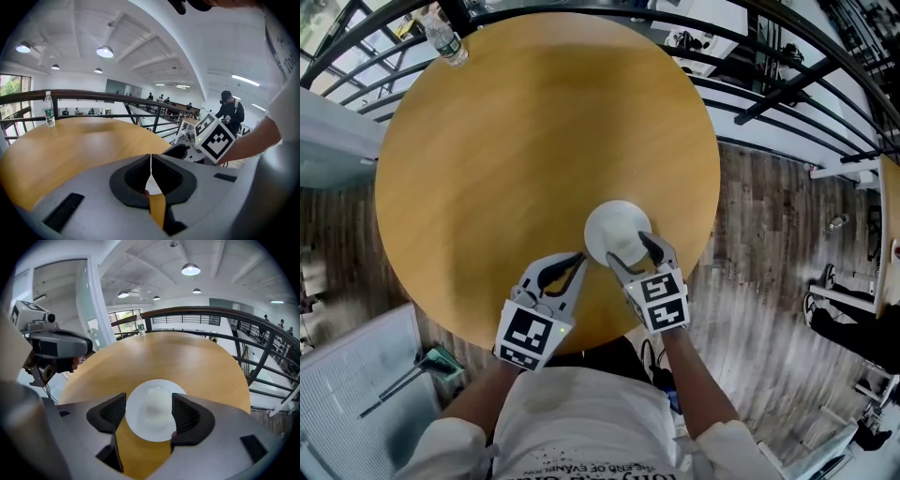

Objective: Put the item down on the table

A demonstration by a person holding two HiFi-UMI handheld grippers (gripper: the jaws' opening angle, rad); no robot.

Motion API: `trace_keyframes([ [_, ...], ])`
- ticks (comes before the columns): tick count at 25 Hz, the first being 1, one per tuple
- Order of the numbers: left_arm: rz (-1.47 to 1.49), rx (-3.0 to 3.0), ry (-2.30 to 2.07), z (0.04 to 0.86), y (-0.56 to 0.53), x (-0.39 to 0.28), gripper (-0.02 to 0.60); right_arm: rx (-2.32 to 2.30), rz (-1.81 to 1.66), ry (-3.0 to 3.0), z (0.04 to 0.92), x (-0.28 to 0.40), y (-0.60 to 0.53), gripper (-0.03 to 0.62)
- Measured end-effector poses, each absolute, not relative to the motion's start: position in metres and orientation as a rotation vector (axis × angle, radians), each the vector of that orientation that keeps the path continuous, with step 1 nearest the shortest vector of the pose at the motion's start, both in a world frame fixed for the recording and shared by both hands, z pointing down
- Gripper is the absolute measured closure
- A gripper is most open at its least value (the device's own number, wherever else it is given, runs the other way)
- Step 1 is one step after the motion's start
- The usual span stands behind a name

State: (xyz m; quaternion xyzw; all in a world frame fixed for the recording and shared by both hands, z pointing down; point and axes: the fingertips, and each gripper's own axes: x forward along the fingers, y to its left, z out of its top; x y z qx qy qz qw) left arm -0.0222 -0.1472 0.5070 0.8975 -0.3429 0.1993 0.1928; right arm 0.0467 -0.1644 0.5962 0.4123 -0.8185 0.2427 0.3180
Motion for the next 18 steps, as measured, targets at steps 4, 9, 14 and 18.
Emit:
trace_keyframes([
  [4, 0.57, 2.553, -0.963, 0.491, -0.133, -0.021, 0.554, 1.123, 0.656, -2.193, 0.571, 0.047, -0.144, 0.279],
  [9, 0.541, 2.559, -0.965, 0.47, -0.109, -0.021, 0.554, 1.158, 0.678, -2.262, 0.536, 0.048, -0.113, 0.3],
  [14, 0.543, 2.59, -0.972, 0.451, -0.096, -0.022, 0.554, 1.225, 0.632, -2.269, 0.511, 0.063, -0.089, 0.471],
  [18, 0.563, 2.632, -0.962, 0.442, -0.084, -0.015, 0.554, 1.204, 0.647, -2.306, 0.5, 0.063, -0.072, 0.55],
])
